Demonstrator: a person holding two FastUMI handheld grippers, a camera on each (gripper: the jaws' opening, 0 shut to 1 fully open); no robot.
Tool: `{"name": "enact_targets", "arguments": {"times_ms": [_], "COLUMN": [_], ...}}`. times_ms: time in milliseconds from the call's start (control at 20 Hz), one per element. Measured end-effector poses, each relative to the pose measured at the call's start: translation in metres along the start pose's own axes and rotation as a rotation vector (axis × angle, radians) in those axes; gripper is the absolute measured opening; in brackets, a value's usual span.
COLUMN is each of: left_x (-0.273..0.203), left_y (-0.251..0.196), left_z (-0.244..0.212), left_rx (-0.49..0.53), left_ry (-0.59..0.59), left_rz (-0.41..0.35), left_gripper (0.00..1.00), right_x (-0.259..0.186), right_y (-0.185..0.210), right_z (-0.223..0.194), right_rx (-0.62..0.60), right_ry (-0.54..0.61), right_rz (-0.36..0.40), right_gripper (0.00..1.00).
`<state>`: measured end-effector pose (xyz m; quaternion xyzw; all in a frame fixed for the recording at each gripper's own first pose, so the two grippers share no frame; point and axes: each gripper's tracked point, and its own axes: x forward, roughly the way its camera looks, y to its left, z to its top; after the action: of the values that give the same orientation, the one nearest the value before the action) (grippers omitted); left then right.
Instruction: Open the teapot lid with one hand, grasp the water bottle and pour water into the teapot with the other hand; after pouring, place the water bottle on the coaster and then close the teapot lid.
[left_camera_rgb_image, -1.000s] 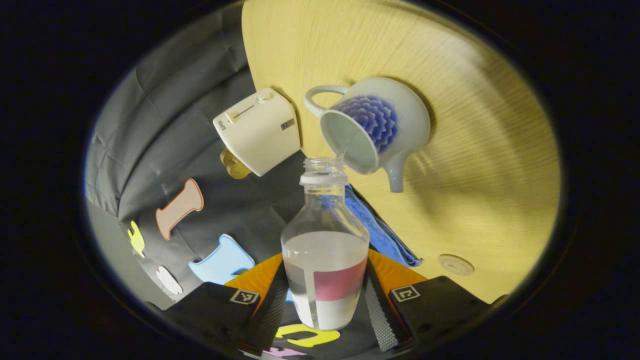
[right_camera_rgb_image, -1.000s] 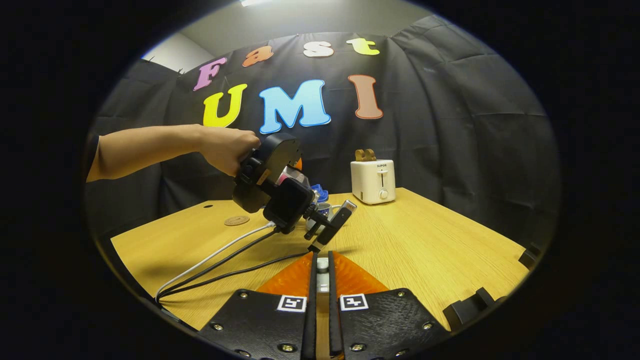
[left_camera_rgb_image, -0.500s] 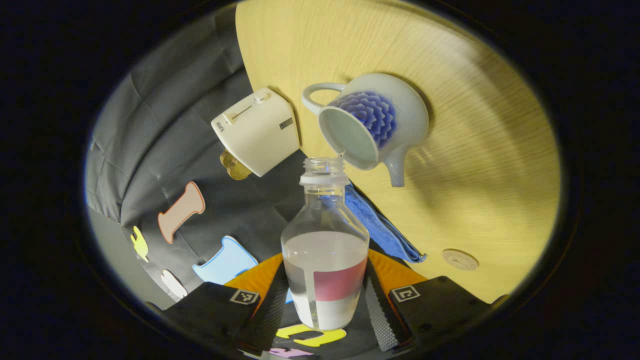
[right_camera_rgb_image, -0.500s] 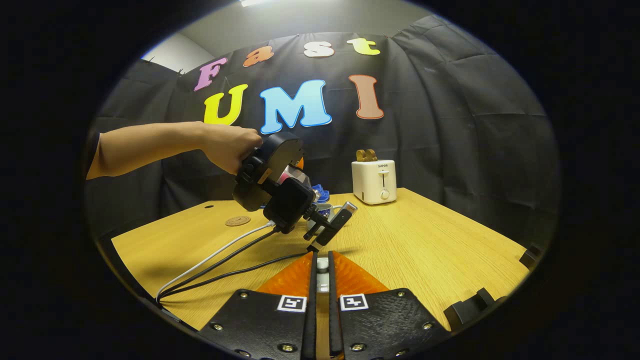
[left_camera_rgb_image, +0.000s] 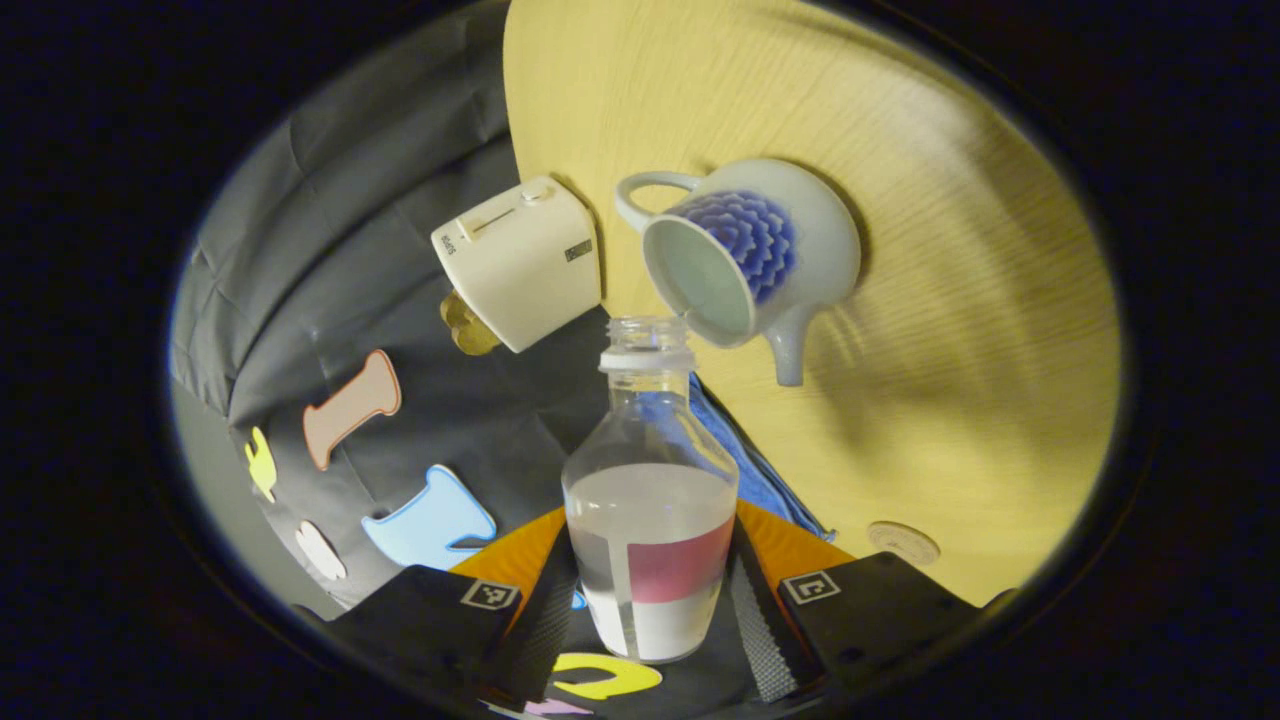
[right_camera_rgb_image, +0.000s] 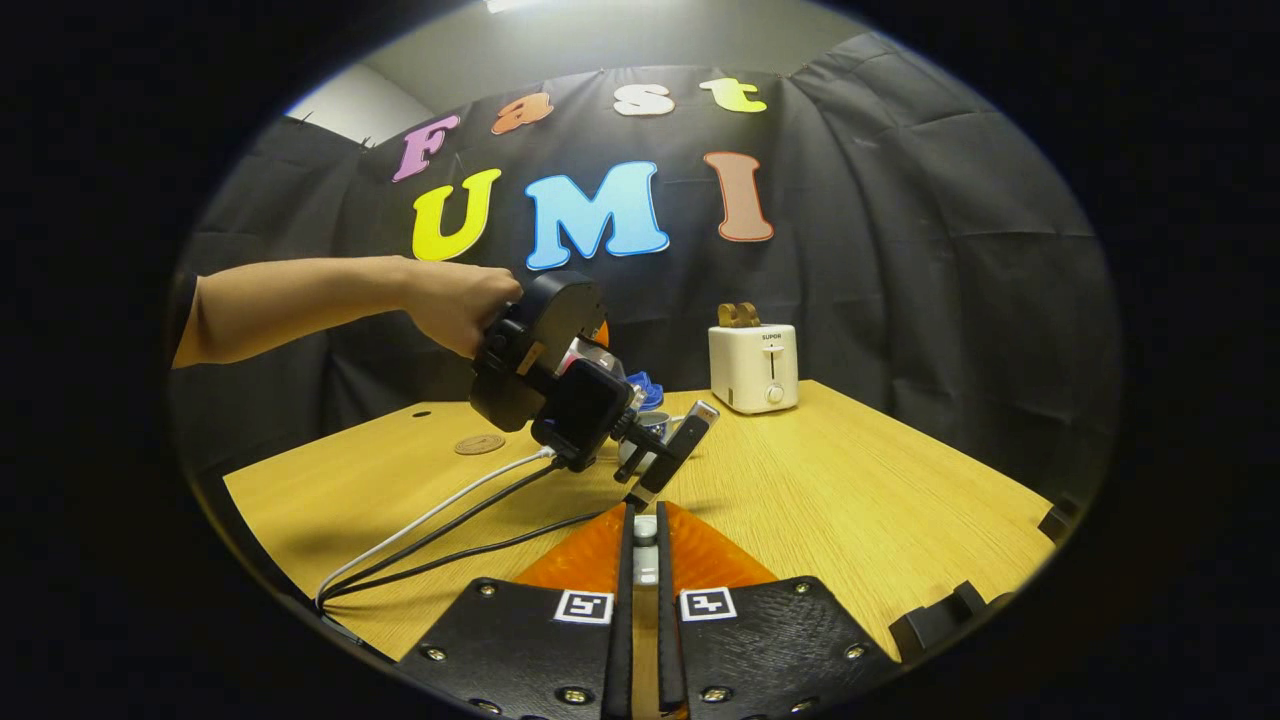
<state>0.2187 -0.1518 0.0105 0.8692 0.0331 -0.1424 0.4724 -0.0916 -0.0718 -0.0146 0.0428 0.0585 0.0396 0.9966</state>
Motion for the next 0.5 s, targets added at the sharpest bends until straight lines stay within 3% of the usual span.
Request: {"name": "enact_targets", "arguments": {"times_ms": [200, 350, 500], "left_x": [0.004, -0.002, -0.008], "left_y": [-0.011, -0.013, -0.022], "left_z": [0.001, -0.001, -0.010], "left_rx": [-0.128, -0.298, -0.531], "left_ry": [-0.046, -0.091, -0.128], "left_rz": [-0.005, 0.017, 0.020], "left_gripper": [0.88, 0.88, 0.88], "right_x": [-0.001, -0.001, 0.000], "right_y": [0.001, 0.003, 0.006], "right_z": [0.001, 0.006, 0.017], "right_rx": [-0.001, -0.006, -0.026], "right_ry": [-0.002, -0.010, -0.035], "right_rz": [-0.007, -0.004, 0.000], "right_gripper": [0.10, 0.10, 0.10]}}
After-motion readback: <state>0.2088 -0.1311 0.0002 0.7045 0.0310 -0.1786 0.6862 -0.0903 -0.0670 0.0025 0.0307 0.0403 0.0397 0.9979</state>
